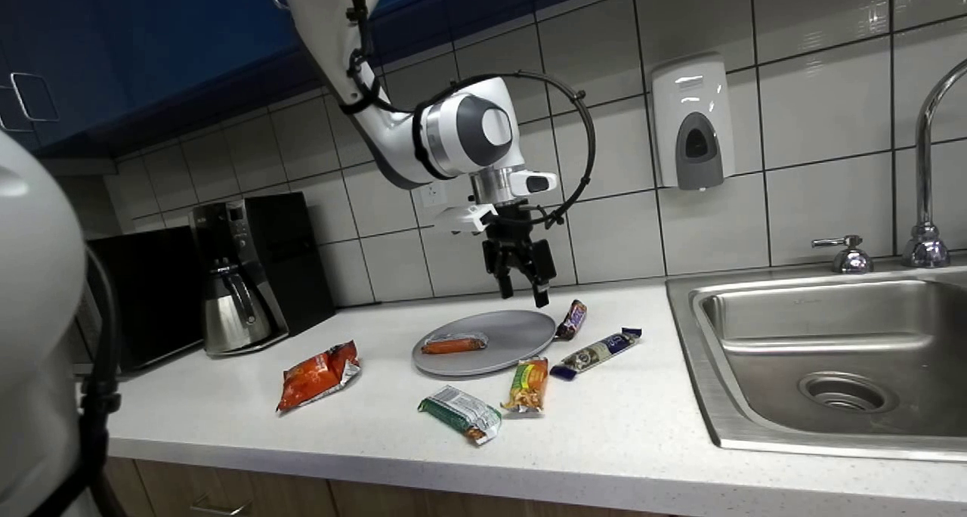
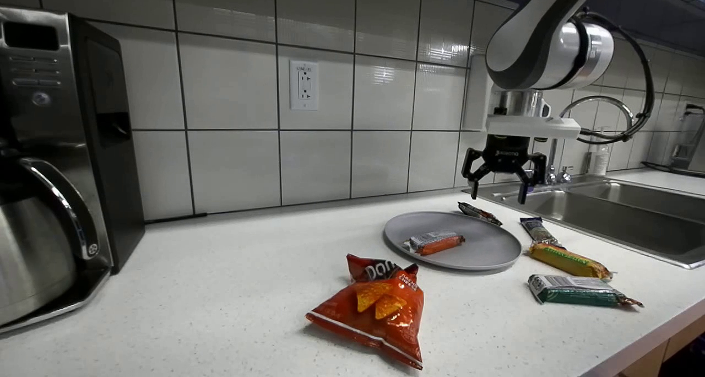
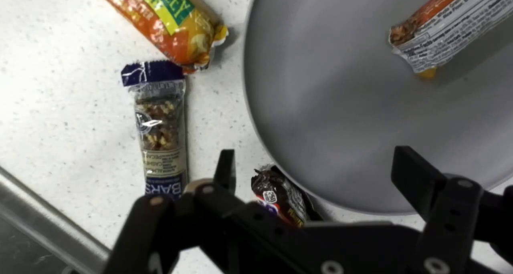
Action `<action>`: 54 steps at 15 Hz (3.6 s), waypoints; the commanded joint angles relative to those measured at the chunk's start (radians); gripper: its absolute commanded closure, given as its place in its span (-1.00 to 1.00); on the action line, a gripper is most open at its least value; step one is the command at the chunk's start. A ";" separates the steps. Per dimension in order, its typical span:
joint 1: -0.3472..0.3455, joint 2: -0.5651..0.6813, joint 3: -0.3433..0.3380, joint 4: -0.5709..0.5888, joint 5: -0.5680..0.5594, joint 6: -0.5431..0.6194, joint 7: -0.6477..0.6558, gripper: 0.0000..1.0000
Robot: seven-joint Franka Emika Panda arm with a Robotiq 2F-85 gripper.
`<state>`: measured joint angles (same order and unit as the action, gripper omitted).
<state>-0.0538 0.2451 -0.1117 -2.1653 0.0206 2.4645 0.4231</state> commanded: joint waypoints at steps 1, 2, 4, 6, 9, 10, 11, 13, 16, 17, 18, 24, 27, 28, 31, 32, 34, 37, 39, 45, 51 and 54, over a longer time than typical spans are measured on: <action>-0.034 0.040 -0.008 0.069 0.038 -0.021 -0.115 -1.00; -0.045 0.049 -0.008 0.083 0.046 -0.029 -0.152 -1.00; -0.063 0.066 -0.009 0.104 0.057 -0.033 -0.214 -1.00; -0.081 0.084 -0.008 0.123 0.067 -0.031 -0.277 -1.00; -0.109 0.115 -0.003 0.157 0.099 -0.022 -0.338 -1.00; -0.119 0.126 0.000 0.167 0.119 -0.020 -0.360 -1.00; -0.132 0.136 0.007 0.179 0.146 -0.025 -0.381 -1.00; -0.143 0.155 0.010 0.197 0.178 -0.023 -0.409 -1.00; -0.148 0.191 0.009 0.226 0.200 -0.018 -0.419 -1.00; -0.150 0.204 0.011 0.237 0.207 -0.019 -0.419 -1.00; -0.150 0.216 0.011 0.248 0.210 -0.021 -0.415 -1.00; -0.145 0.283 0.008 0.327 0.203 -0.028 -0.390 -1.00; -0.140 0.313 0.005 0.366 0.195 -0.031 -0.375 -1.00; -0.135 0.322 0.004 0.377 0.189 -0.031 -0.370 -1.00; -0.129 0.348 0.006 0.402 0.183 -0.033 -0.363 -1.00; -0.129 0.356 0.009 0.412 0.184 -0.037 -0.363 -1.00; -0.126 0.368 0.014 0.427 0.183 -0.039 -0.362 -1.00; -0.121 0.384 0.017 0.440 0.180 -0.041 -0.358 -1.00; -0.115 0.387 0.017 0.439 0.173 -0.043 -0.355 -1.00; -0.113 0.384 0.014 0.426 0.174 -0.042 -0.353 -0.50; -0.113 0.377 0.012 0.421 0.176 -0.037 -0.345 0.34; -0.110 0.366 0.010 0.413 0.175 -0.036 -0.339 0.77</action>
<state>-0.1626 0.6288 -0.1013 -1.7586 0.2080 2.4573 0.0535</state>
